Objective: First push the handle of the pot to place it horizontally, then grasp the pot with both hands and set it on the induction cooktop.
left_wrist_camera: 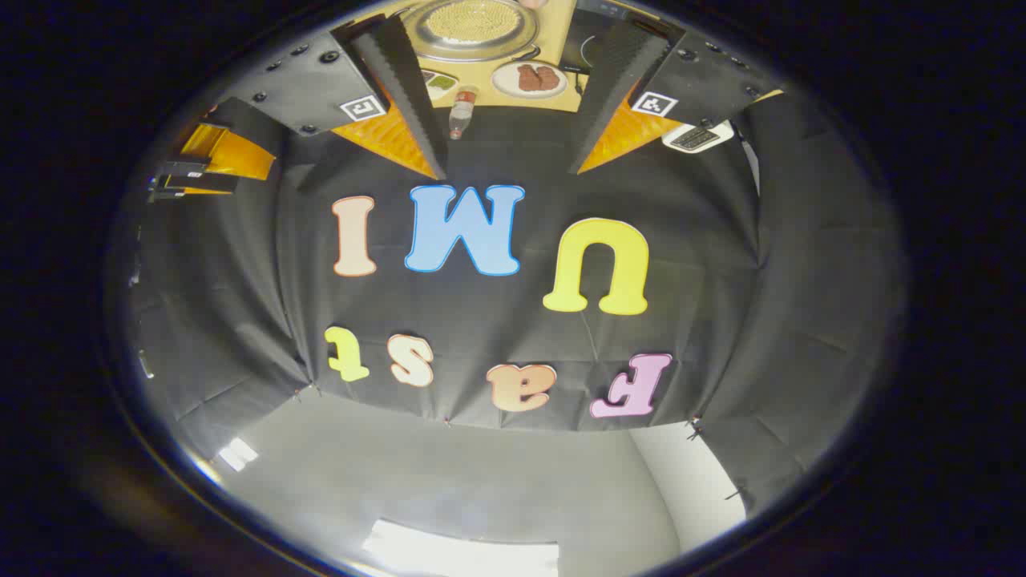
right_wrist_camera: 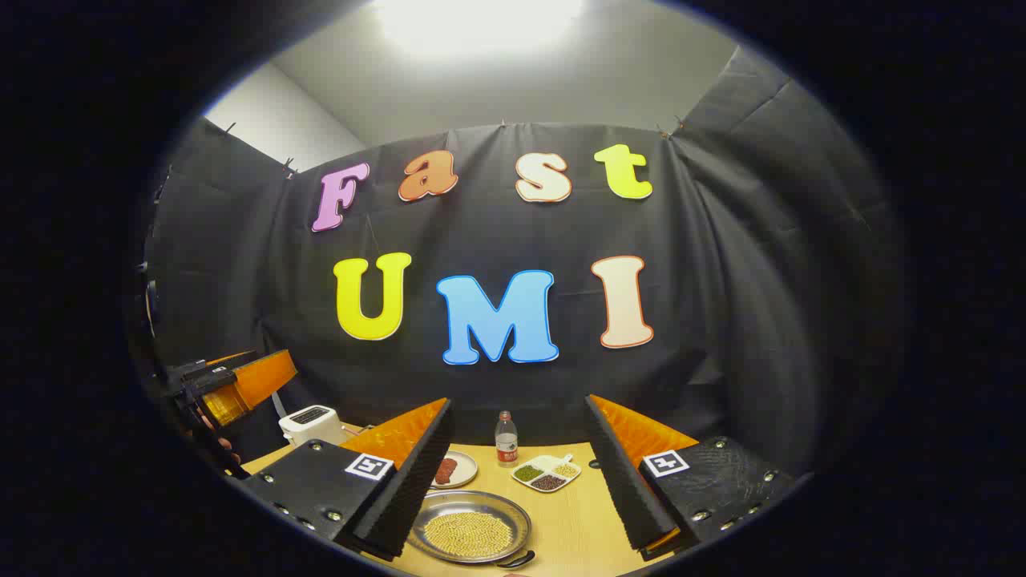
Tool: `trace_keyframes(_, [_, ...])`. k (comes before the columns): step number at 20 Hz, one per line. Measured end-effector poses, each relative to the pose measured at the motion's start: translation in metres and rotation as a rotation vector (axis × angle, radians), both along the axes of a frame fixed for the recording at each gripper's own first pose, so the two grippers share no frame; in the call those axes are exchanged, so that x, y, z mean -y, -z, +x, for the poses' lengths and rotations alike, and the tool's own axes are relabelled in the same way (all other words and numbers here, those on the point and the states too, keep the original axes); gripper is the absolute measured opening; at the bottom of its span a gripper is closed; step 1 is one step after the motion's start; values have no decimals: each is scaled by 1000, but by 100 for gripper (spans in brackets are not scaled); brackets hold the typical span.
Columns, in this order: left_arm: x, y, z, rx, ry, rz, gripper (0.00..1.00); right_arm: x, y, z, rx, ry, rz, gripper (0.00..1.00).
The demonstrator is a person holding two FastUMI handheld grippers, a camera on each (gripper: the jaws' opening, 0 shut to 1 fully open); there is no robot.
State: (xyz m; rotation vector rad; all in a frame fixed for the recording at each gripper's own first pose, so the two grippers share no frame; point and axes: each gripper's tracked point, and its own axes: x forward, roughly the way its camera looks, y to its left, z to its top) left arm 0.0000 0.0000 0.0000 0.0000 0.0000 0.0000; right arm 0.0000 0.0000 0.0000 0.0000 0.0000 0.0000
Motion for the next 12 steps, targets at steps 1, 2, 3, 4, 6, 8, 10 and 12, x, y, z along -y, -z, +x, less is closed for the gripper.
trace_keyframes(1, [0,-1,1,6,20,3,99,2,-1,1,6,4,-5,98])
trace_keyframes(2, [-3,-5,1,16,28,23,95,5,-1,3,10,15,-16,98])
trace_keyframes(3, [-8,-5,3,18,30,46,99,9,1,3,5,31,-24,98])
trace_keyframes(4, [-12,-5,4,12,21,59,95,10,3,3,4,37,-16,98])
trace_keyframes(6, [-15,-1,4,6,-2,38,99,10,6,4,0,42,3,98])
trace_keyframes(8, [-11,3,3,-1,-3,19,95,7,10,7,-9,28,0,98])
trace_keyframes(10, [-10,4,8,-8,7,39,99,3,14,11,-19,9,4,98])
trace_keyframes(12, [-17,0,9,-1,-23,51,99,-2,22,13,-41,-4,16,98])
